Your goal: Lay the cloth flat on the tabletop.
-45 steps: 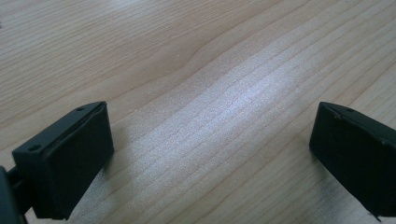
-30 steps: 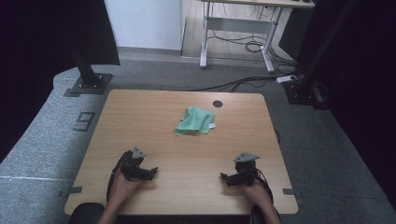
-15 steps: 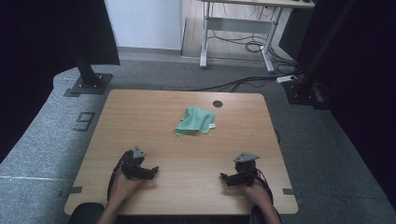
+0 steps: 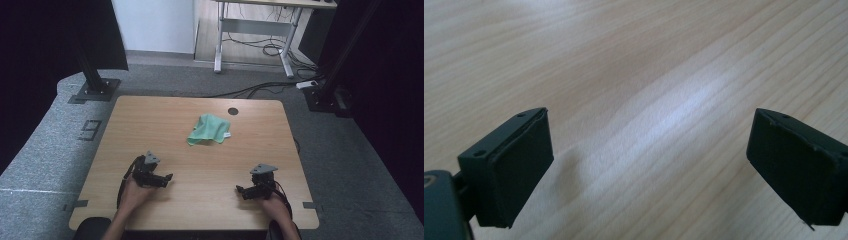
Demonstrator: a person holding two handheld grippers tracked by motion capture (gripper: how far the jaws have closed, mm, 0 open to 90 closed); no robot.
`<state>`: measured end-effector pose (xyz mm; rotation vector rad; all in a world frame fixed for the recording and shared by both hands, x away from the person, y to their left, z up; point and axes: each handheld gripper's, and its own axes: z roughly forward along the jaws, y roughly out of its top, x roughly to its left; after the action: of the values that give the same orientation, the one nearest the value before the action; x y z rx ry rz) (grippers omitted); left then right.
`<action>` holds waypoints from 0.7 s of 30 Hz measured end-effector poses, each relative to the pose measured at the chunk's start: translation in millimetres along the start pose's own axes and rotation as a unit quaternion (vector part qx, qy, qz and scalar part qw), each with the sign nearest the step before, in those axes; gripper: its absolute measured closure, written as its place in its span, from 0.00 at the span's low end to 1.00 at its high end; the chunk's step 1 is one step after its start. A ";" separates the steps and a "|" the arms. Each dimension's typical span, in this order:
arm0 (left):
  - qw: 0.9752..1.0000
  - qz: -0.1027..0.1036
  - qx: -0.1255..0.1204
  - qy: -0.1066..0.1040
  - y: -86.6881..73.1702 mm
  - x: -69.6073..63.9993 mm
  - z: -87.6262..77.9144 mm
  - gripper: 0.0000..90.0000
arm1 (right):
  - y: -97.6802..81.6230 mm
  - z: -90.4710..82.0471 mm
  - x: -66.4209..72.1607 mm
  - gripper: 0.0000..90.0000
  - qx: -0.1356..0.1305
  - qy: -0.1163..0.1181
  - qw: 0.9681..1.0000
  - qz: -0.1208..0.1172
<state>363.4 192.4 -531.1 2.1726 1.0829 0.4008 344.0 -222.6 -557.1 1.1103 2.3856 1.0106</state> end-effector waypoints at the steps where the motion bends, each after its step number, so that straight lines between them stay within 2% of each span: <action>1: 1.000 0.001 0.000 -0.003 2.4 0.1 0.7 0.06 | 0.0 0.0 0.0 0.00 0.000 0.000 1.000 0.000; 2: 1.000 0.007 -0.001 -0.006 7.2 -0.2 2.7 0.07 | 0.0 0.0 0.0 0.00 0.000 0.000 1.000 0.000; 12: 1.000 0.019 -0.010 -0.006 32.8 -2.6 13.6 0.07 | 0.0 0.0 0.0 0.00 0.000 0.000 1.000 0.000; 14: 1.000 0.022 -0.014 -0.009 38.8 -3.1 16.7 0.10 | 0.0 0.0 0.0 0.00 0.000 0.000 1.000 0.000; 21: 0.999 0.032 -0.017 -0.009 62.3 -3.4 31.3 0.11 | 0.0 0.0 0.0 0.00 0.000 0.000 1.000 0.000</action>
<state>414.6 149.4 -511.4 2.1811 0.9914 0.4236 344.0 -222.7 -557.0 1.1103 2.3860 1.0101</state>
